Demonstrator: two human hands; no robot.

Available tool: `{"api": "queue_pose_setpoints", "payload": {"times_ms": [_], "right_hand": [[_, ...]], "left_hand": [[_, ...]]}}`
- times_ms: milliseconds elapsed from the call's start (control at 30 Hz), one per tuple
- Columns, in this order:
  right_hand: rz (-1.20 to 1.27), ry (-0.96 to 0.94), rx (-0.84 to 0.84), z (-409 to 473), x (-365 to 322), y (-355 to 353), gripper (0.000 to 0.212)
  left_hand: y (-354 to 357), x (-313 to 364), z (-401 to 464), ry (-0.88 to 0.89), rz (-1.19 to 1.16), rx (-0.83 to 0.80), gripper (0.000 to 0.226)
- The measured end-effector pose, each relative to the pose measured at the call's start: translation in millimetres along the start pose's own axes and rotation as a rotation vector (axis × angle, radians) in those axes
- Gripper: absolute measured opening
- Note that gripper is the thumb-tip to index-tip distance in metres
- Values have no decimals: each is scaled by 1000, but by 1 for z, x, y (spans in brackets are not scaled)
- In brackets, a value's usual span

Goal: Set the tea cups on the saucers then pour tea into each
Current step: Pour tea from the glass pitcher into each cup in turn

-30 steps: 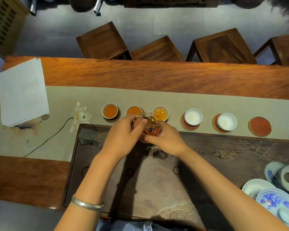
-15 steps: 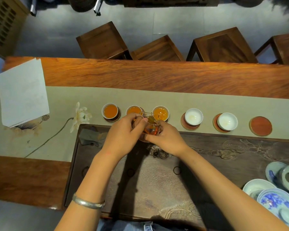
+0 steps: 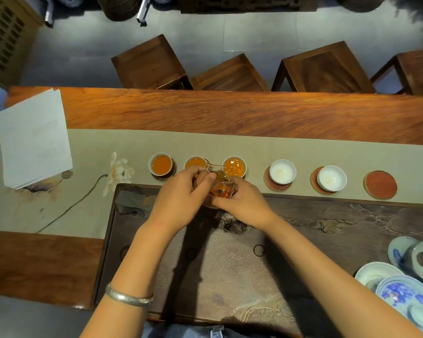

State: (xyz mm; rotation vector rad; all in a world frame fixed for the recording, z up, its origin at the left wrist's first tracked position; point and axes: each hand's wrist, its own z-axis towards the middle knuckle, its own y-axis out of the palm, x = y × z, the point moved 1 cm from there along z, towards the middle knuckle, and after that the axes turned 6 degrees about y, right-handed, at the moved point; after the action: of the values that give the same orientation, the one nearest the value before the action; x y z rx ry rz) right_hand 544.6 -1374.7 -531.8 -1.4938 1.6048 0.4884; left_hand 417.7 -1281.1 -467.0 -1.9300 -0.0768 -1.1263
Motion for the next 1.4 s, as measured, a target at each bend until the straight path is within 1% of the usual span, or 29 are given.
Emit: {"api": "queue_pose_setpoints", "payload": {"times_ms": [267, 333, 467, 600, 733, 1000, 1033, 1100, 1133, 1233, 1400], "right_hand": [[-14, 6, -2, -1, 2, 1, 66], [-23, 11, 7, -1, 3, 1, 67], [-24, -4, 17, -2, 4, -2, 76], [-111, -52, 42, -3, 3, -7, 86], [-182, -108, 67, -11, 0, -11, 99], [-199, -227, 119, -41, -1, -9, 94], [-199, -235, 125, -47, -2, -9, 92], [-203, -255, 141, -58, -4, -8, 82], [-210, -264, 153, -62, -4, -8, 77], [-223, -290, 198, -77, -5, -3, 80], [-200, -264, 319, -107, 0, 13, 77]], "left_hand": [[0, 0, -4, 10, -9, 1, 25], [0, -1, -6, 19, -16, 2, 22], [2, -2, -14, 40, -49, -24, 17], [5, -3, -23, 61, -64, -42, 12], [6, -3, -37, 76, -61, -46, 13], [10, 0, -69, 81, -114, 12, 9], [10, 1, -73, 75, -140, 17, 9], [11, 1, -81, 59, -217, 20, 9], [11, 0, -85, 59, -254, 17, 8], [8, -1, -95, 84, -338, -18, 8], [0, -2, -108, 144, -362, -102, 8]]}}
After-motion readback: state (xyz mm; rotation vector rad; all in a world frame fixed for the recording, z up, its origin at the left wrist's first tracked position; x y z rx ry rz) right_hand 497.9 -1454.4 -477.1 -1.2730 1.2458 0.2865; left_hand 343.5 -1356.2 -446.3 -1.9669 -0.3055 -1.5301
